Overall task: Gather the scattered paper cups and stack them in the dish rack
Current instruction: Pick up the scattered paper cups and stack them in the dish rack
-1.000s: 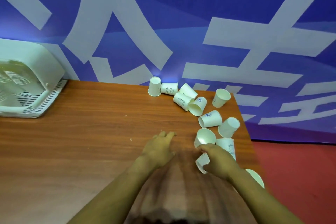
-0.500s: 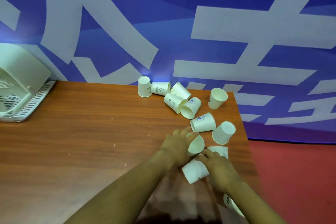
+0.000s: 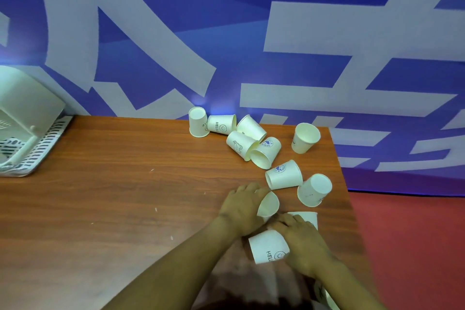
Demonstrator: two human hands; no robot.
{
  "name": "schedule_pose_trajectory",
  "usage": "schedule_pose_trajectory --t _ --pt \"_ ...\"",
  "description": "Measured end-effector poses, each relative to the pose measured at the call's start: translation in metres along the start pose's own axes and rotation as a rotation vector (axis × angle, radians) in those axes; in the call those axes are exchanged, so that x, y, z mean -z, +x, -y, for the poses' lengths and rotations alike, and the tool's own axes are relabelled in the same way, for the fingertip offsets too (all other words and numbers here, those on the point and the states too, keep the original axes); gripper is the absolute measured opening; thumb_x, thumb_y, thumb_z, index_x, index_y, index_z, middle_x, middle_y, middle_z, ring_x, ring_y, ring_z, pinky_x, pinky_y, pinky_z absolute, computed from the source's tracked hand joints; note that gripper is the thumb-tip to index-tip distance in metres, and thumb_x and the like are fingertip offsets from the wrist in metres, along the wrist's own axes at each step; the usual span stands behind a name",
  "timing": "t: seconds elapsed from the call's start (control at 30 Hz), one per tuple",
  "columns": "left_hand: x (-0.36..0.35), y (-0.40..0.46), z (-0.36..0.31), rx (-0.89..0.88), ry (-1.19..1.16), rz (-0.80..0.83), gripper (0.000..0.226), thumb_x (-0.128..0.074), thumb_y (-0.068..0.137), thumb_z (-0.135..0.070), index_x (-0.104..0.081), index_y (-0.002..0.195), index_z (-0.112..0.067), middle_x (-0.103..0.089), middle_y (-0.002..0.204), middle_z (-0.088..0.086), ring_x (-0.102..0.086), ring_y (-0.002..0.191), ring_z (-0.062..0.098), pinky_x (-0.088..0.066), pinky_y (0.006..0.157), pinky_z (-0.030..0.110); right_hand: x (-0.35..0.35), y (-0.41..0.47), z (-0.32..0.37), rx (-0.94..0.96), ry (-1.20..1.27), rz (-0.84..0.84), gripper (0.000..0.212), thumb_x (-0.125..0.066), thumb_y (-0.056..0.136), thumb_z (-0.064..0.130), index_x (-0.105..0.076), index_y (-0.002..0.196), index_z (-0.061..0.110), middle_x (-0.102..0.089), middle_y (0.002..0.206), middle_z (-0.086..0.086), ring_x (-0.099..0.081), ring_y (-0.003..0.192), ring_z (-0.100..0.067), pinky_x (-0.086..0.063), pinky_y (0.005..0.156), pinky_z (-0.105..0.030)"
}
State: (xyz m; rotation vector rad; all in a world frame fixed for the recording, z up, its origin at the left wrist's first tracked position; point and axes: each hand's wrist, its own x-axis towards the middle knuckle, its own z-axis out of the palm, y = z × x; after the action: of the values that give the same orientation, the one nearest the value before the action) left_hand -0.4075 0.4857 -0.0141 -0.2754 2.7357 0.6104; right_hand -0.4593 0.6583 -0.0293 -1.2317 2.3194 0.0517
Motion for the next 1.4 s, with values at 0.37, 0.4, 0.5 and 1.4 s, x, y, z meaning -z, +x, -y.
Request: schedule_pose_trajectory --t 0.37,0.4,0.5,1.4 --pt "0.076 -0.091 0.086 0.207 -0.285 -0.358 0.071 -0.067 0.078 -0.035 -0.035 0.142 -0.030 -0.038 0.135 -0.004 -0.046 0.121 0.023 -0.045 0.094 0.036 0.053 0.015 0.070 -0.070 0.308 -0.266 0.070 -0.069 0.073 0.043 -0.040 0.136 0.034 -0.036 0.123 0.008 -0.048 0.108 -0.011 -0.040 0.080 -0.023" --pt "0.080 -0.101 0.094 0.221 -0.295 -0.385 0.071 -0.066 0.078 -0.036 -0.035 0.142 -0.030 -0.038 0.135 -0.004 -0.046 0.120 0.023 -0.045 0.094 0.037 0.058 0.018 0.083 -0.078 0.344 -0.295 0.070 -0.069 0.073 0.042 -0.040 0.136 0.033 -0.034 0.122 0.008 -0.049 0.106 -0.010 -0.042 0.081 -0.023" --pt "0.086 -0.131 0.117 0.250 -0.329 -0.446 0.071 -0.067 0.078 -0.036 -0.036 0.142 -0.030 -0.037 0.135 -0.004 -0.047 0.119 0.022 -0.046 0.093 0.037 0.070 0.024 0.121 -0.065 0.418 -0.347 0.069 -0.068 0.075 0.041 -0.038 0.137 0.034 -0.029 0.120 0.010 -0.049 0.107 -0.009 -0.046 0.086 -0.028" --pt "0.133 -0.312 0.434 0.241 -0.474 -0.389 0.071 -0.071 0.075 -0.033 -0.037 0.138 -0.029 -0.036 0.127 0.000 -0.048 0.115 0.022 -0.043 0.097 0.034 0.054 0.115 0.477 -0.116 0.542 -0.465 0.072 -0.081 0.069 0.036 -0.048 0.132 0.029 -0.042 0.120 0.015 -0.036 0.118 -0.002 -0.028 0.095 -0.018"
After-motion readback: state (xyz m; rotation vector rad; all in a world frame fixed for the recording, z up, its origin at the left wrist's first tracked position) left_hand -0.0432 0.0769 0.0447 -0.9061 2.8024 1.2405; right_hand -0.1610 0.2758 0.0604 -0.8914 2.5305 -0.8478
